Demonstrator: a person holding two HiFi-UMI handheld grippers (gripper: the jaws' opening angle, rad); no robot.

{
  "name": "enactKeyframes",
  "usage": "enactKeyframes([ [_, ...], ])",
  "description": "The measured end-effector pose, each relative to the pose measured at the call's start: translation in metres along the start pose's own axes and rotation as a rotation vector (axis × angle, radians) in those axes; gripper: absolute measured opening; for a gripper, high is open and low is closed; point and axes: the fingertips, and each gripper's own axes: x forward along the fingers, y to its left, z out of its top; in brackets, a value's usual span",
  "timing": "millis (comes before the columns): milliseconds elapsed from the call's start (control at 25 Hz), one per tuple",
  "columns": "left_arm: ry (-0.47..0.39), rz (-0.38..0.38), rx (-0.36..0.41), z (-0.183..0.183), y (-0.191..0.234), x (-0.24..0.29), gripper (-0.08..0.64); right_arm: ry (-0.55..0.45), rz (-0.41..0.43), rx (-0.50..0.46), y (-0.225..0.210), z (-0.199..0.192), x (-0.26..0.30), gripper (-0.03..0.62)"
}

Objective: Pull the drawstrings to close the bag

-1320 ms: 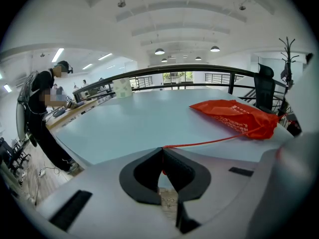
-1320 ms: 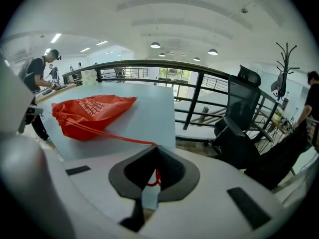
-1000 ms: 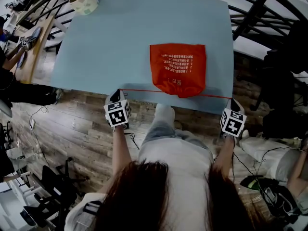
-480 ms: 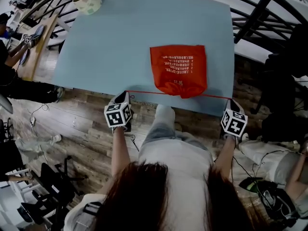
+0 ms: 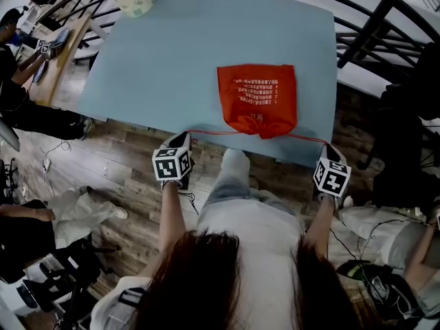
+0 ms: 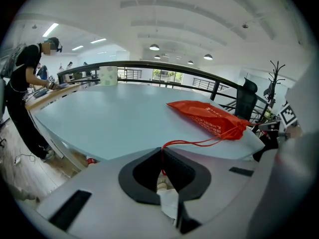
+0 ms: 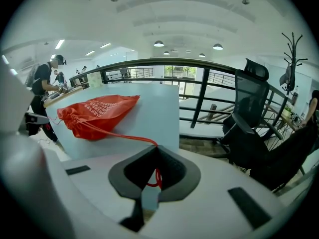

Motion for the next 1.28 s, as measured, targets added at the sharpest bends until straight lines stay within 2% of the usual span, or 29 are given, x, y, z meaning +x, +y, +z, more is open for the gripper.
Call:
enactKeyframes([
  [280, 0.018, -0.034, 0.018, -0.004, -0.013, -0.003, 0.018, 0.007, 0.012, -0.017, 0.003, 0.0, -0.002, 0.026],
  [640, 0.031, -0.026, 0.032, -0.016, -0.016, -0.013, 0.022, 0.03, 0.032, -0.022, 0.006, -0.012, -0.009, 0.028],
  [760, 0.045, -0.043, 0.031, -0.022, -0.018, -0.014, 0.08, 0.035, 0.041, -0.03, 0.008, -0.015, -0.009, 0.028],
  [920, 0.053, -0.052, 0.034, -0.029, -0.02, -0.018, 0.092, 0.047, 0.066, -0.032, 0.012, -0.021, -0.01, 0.032],
  [1040, 0.061, -0.05, 0.041, -0.034, -0.023, -0.018, 0.109, 0.061, 0.086, -0.032, 0.014, -0.027, -0.009, 0.068],
  [1280, 0.07, -0.045, 0.038, -0.041, -0.022, -0.022, 0.12, 0.083, 0.108, -0.047, 0.019, -0.034, -0.011, 0.089],
])
